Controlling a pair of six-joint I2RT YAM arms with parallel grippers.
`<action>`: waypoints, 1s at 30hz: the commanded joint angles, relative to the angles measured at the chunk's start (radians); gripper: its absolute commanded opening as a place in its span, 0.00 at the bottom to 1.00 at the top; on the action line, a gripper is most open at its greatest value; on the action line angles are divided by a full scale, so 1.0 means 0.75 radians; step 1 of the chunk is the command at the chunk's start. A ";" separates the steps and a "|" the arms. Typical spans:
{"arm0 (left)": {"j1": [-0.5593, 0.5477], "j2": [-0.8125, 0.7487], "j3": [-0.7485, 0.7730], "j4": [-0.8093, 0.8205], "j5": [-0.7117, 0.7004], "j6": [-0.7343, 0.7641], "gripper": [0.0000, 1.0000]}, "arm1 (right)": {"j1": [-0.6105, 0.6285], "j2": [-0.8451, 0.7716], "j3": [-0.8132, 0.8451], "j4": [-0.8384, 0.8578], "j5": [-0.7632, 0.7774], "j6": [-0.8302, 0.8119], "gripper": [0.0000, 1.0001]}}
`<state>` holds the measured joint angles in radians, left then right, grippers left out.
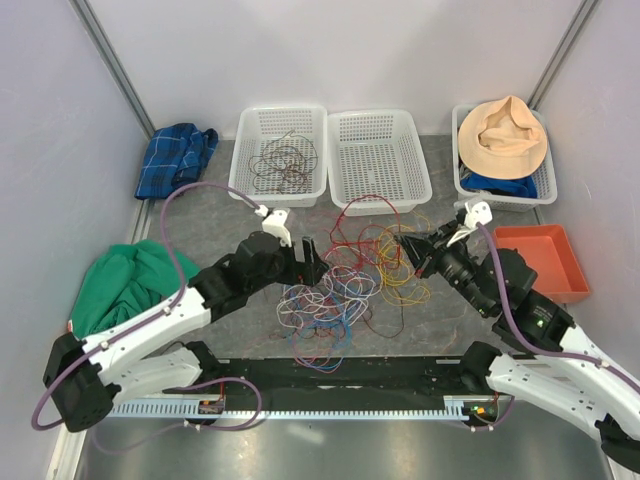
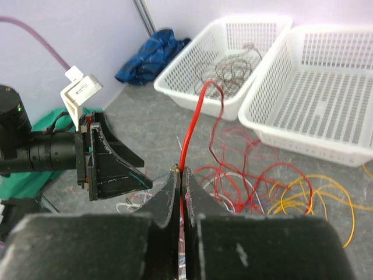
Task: Untangle the cables
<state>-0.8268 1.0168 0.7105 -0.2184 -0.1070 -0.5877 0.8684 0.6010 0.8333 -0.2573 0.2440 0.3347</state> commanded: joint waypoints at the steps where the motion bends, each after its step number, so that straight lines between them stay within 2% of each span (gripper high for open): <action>1: -0.002 -0.131 0.020 0.088 -0.160 -0.031 0.99 | 0.002 0.017 0.185 -0.011 0.014 -0.049 0.00; 5: -0.002 -0.145 -0.090 0.364 -0.166 -0.008 1.00 | 0.002 0.062 0.302 -0.041 -0.043 -0.052 0.00; 13: -0.004 0.100 -0.109 0.698 -0.056 -0.049 0.99 | 0.002 0.084 0.419 -0.050 -0.110 -0.027 0.00; 18: -0.018 0.160 -0.203 0.984 0.022 -0.026 1.00 | 0.000 0.076 0.439 -0.074 -0.108 -0.033 0.00; 23: -0.020 0.276 -0.177 0.983 -0.101 0.019 1.00 | 0.002 0.064 0.427 -0.074 -0.106 -0.031 0.00; 27: -0.022 0.405 -0.107 0.982 -0.078 0.027 0.99 | 0.002 0.064 0.429 -0.068 -0.119 -0.025 0.00; 30: -0.031 0.485 -0.088 1.013 -0.139 0.061 0.99 | 0.002 0.056 0.443 -0.076 -0.125 -0.023 0.00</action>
<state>-0.8406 1.3228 0.5922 0.4603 -0.1513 -0.5911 0.8684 0.6544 1.1229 -0.3244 0.1699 0.3141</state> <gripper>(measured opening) 0.993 0.010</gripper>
